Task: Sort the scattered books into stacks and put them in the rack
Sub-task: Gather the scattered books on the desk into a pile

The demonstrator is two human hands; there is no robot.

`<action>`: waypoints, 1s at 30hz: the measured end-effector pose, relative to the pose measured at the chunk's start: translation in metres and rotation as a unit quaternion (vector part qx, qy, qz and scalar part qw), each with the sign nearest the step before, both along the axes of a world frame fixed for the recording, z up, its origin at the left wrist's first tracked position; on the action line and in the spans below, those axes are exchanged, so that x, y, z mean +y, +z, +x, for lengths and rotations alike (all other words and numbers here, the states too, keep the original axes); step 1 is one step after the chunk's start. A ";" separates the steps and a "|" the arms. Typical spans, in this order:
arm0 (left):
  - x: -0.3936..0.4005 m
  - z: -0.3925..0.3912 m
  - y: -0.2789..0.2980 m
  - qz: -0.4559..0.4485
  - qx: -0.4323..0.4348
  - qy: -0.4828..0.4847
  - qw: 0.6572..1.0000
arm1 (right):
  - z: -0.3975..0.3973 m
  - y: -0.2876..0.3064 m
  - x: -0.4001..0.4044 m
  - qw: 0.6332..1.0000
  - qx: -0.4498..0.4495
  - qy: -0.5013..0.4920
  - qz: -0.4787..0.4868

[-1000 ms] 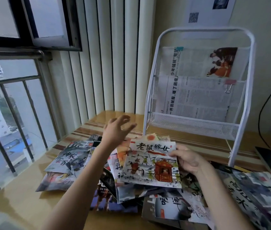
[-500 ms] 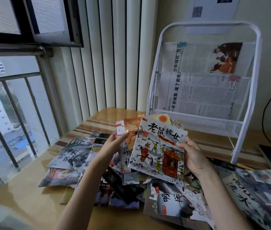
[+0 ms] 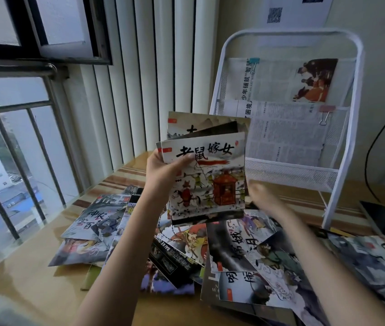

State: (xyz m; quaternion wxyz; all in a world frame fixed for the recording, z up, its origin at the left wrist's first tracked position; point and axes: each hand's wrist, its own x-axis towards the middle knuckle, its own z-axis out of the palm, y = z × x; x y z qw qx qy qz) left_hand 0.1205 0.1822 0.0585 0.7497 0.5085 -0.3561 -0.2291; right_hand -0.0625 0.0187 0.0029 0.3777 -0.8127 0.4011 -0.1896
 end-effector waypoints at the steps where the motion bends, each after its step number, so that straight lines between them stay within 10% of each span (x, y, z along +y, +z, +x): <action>1: -0.001 0.002 0.000 -0.001 -0.002 0.003 1.000 | 0.003 -0.017 -0.005 0.994 0.101 0.011 -0.028; 4: -0.007 0.003 -0.002 -0.003 -0.005 0.015 1.000 | 0.010 -0.039 -0.005 0.964 0.245 0.031 -0.098; 16: -0.044 -0.005 0.000 -0.032 0.032 0.017 0.999 | -0.016 -0.050 0.033 0.943 0.308 0.057 -0.111; 20: -0.058 -0.012 0.004 -0.033 -0.004 -0.036 0.999 | -0.021 -0.035 0.019 0.996 0.041 -0.022 0.072; 24: -0.075 -0.022 0.005 -0.030 -0.051 -0.122 0.991 | -0.034 -0.005 -0.011 0.961 -0.247 -0.073 0.100; 30: -0.109 -0.038 -0.016 0.012 -0.119 -0.139 0.983 | -0.044 -0.004 -0.025 0.953 -0.288 -0.088 0.036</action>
